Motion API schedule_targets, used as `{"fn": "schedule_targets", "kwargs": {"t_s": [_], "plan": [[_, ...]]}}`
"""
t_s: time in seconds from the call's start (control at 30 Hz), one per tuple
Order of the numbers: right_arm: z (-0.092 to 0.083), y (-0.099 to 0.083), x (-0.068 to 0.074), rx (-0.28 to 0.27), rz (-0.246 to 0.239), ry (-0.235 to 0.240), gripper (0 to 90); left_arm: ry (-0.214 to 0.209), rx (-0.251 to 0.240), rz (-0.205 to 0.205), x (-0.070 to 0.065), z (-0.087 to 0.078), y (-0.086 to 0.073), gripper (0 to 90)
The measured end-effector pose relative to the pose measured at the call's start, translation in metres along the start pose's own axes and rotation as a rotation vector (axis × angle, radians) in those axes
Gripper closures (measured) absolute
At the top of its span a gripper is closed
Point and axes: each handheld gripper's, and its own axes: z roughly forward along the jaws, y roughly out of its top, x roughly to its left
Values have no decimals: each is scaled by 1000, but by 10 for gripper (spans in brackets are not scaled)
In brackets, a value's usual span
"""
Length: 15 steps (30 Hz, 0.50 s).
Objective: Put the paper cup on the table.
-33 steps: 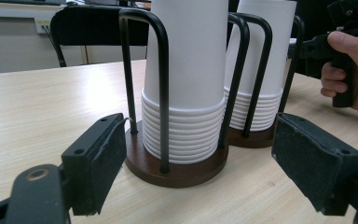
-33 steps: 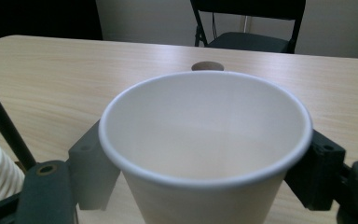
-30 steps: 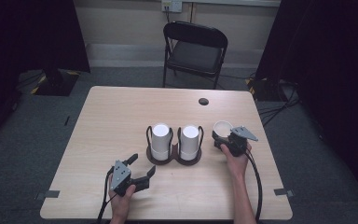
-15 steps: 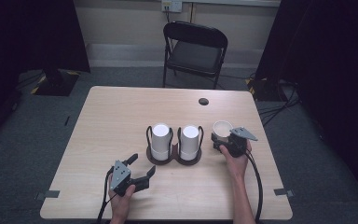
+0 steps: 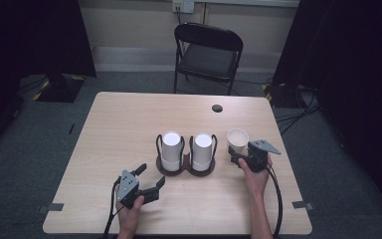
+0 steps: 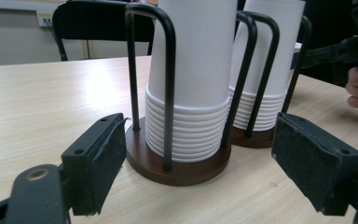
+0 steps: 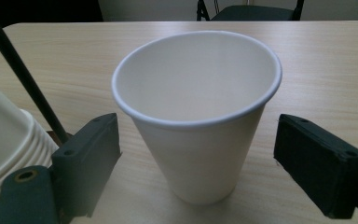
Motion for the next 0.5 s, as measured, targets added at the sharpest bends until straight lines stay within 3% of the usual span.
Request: {"fn": "schedule_targets", "kwargs": {"t_s": [0.2,0.5], "plan": [[-11,-4,5,-31,23,8,144,31,5,-25,0,0,0,170],[-29,-13,13,-56,28,-5,152,68,16,-7,-2,1,0,164]]}}
